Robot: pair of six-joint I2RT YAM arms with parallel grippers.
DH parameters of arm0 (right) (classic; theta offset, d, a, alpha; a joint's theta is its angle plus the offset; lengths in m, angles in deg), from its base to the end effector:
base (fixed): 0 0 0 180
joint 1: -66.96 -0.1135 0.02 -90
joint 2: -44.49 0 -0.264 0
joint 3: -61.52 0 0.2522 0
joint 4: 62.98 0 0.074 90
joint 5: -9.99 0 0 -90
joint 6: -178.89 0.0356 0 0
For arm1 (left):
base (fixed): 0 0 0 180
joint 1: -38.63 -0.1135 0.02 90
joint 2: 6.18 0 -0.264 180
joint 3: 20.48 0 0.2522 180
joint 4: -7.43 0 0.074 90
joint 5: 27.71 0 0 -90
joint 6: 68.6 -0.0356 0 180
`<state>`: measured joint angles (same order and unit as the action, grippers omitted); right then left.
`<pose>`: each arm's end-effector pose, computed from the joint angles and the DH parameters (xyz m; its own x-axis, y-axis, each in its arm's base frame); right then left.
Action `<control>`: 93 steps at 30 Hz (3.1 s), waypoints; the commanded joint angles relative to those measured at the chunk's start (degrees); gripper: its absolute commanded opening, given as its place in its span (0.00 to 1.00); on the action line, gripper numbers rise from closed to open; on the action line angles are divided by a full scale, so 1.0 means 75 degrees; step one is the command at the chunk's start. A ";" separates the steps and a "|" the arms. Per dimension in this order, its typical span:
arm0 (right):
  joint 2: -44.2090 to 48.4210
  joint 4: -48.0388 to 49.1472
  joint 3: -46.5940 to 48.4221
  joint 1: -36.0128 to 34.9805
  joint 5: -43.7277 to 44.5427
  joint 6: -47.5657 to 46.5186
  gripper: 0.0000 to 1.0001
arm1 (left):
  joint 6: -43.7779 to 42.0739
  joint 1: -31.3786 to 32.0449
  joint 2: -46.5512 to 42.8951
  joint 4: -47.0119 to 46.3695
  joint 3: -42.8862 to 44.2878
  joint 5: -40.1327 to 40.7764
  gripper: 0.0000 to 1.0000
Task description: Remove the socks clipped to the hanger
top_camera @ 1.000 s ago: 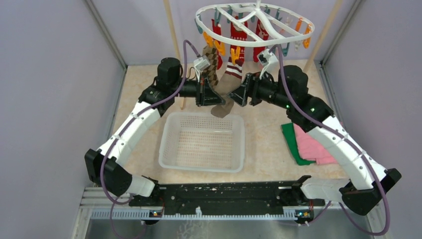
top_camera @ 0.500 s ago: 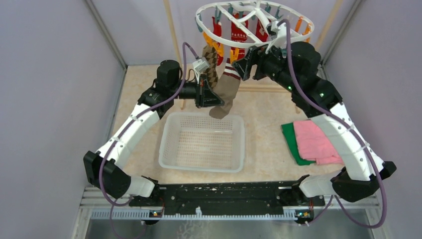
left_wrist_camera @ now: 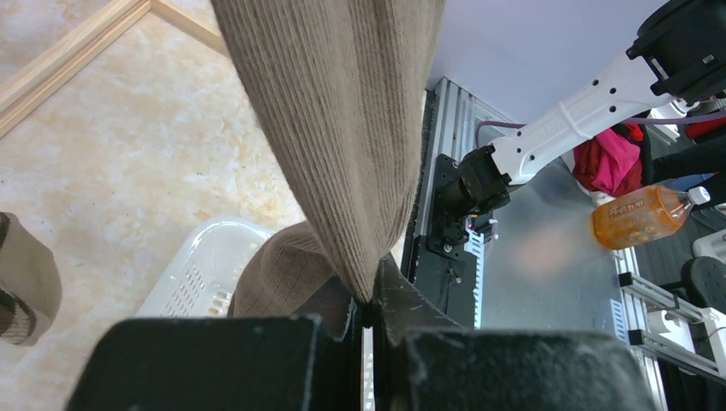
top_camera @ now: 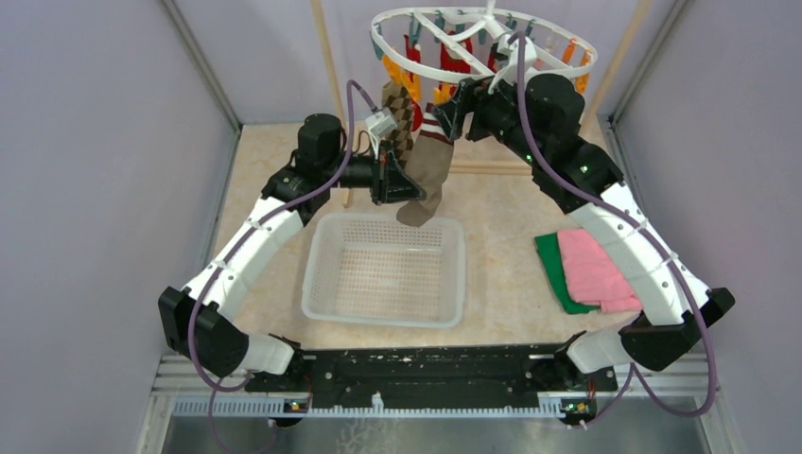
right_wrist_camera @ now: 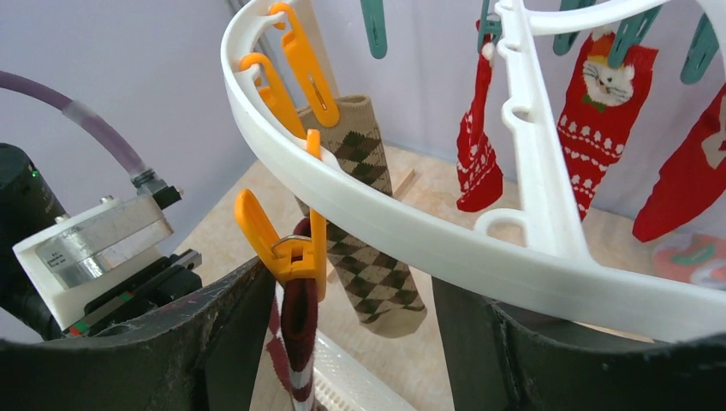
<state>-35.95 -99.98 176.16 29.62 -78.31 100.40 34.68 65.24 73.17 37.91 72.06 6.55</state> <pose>0.2345 0.1776 0.5102 -0.1543 0.1331 -0.9790 -0.5633 0.8022 0.1979 0.2609 -0.1636 0.4025 -0.4786 0.0951 -0.8729 0.8711 0.1764 -0.4584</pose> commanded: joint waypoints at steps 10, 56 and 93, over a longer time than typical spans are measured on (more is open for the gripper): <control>0.0125 0.1191 -0.0268 0.0000 -0.0046 0.0149 0.70 | -0.0129 0.0021 -0.0209 -0.0187 0.0039 0.0108 0.00; 0.0968 0.1468 -0.0815 -0.1370 0.3167 0.0128 0.67 | -0.1138 0.0882 -0.0402 0.0623 0.0259 0.1321 0.00; 0.0575 0.2038 -0.1304 -0.0675 0.1397 0.0822 0.69 | -0.1102 0.1146 -0.0308 0.0603 0.0286 0.1382 0.00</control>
<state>-31.23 -89.08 163.90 24.39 -67.78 106.67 27.18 73.30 71.92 43.52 71.93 16.97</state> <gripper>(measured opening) 0.708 0.018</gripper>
